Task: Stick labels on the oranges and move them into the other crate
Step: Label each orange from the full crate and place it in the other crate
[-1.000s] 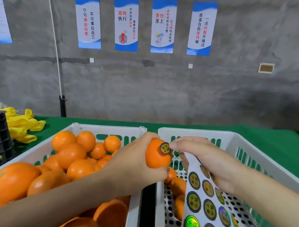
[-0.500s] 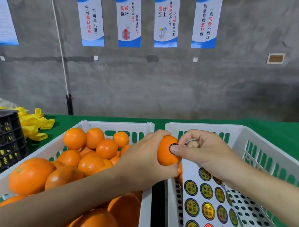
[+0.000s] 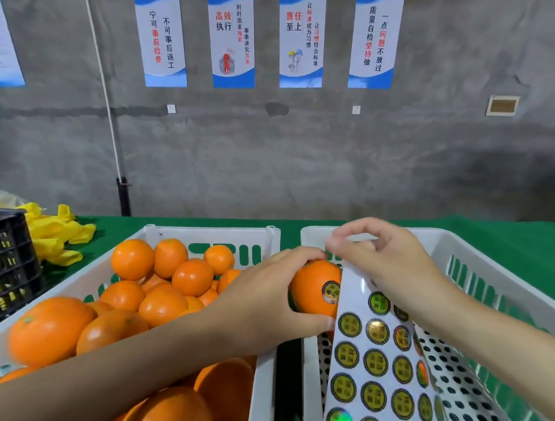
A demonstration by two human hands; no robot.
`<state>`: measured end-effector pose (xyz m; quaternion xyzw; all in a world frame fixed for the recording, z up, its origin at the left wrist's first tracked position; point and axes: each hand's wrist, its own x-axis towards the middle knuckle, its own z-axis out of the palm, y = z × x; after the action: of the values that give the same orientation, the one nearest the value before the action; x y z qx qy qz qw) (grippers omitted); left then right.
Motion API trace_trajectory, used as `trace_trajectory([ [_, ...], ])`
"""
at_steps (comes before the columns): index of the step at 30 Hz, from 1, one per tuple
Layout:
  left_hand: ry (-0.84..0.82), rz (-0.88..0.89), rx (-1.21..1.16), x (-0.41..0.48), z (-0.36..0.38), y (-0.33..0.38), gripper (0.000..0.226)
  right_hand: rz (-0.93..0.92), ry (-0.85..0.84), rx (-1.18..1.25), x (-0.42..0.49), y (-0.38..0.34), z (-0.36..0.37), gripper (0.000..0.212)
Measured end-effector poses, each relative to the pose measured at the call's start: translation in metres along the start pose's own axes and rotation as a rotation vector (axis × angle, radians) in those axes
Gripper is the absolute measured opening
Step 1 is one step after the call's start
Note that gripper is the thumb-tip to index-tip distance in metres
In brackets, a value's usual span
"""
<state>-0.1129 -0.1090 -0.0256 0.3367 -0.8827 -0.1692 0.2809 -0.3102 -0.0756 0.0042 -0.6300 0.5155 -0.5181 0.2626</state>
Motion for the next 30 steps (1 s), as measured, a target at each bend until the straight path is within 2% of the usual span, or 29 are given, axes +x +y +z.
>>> trace_trajectory([
  [3, -0.071, 0.014, -0.002, 0.001, -0.003, 0.006, 0.070, 0.019, 0.236, -0.004, 0.007, -0.002, -0.012, 0.024],
  [6, -0.181, 0.088, 0.039, 0.002, -0.006, 0.013, 0.072, 0.085, 0.307, 0.086, 0.007, -0.007, -0.017, 0.033],
  [8, -0.247, 0.159, 0.124, 0.005, -0.007, 0.021, 0.061, 0.104, 0.342, 0.143, 0.007, -0.007, -0.016, 0.038],
  [10, -0.286, 0.191, 0.206, 0.008, -0.008, 0.027, 0.051, 0.115, 0.358, 0.135, 0.007, -0.003, -0.012, 0.038],
  [15, -0.348, 0.167, 0.212, 0.008, -0.005, 0.031, 0.046, 0.103, 0.290, 0.053, 0.007, 0.005, -0.004, 0.038],
  [16, -0.384, 0.160, 0.207, 0.008, -0.004, 0.030, 0.040, 0.096, 0.280, 0.038, 0.007, 0.005, -0.003, 0.038],
  [18, -0.428, 0.154, 0.195, 0.005, -0.003, 0.029, 0.011, 0.086, 0.268, -0.003, 0.008, 0.006, -0.002, 0.039],
  [19, -0.422, 0.162, 0.189, 0.001, -0.004, 0.028, 0.009, 0.081, 0.268, -0.021, 0.008, 0.007, -0.002, 0.040],
  [21, -0.312, 0.154, 0.125, -0.003, -0.005, 0.025, 0.029, 0.069, 0.271, -0.053, 0.008, 0.010, -0.002, 0.042],
  [23, -0.224, 0.003, -0.049, 0.003, -0.005, 0.027, 0.038, 0.053, 0.270, -0.084, 0.009, 0.013, -0.002, 0.046],
  [24, -0.251, -0.054, -0.142, 0.001, -0.003, 0.026, 0.040, 0.041, 0.276, -0.095, 0.009, 0.015, -0.002, 0.047],
  [26, -0.411, -0.132, -0.239, -0.007, 0.002, 0.020, 0.035, 0.015, 0.294, -0.115, 0.011, 0.018, -0.003, 0.049],
  [30, -0.229, -0.123, -0.546, 0.005, -0.010, 0.033, 0.022, -0.010, 0.297, -0.145, 0.011, 0.019, -0.005, 0.050],
])
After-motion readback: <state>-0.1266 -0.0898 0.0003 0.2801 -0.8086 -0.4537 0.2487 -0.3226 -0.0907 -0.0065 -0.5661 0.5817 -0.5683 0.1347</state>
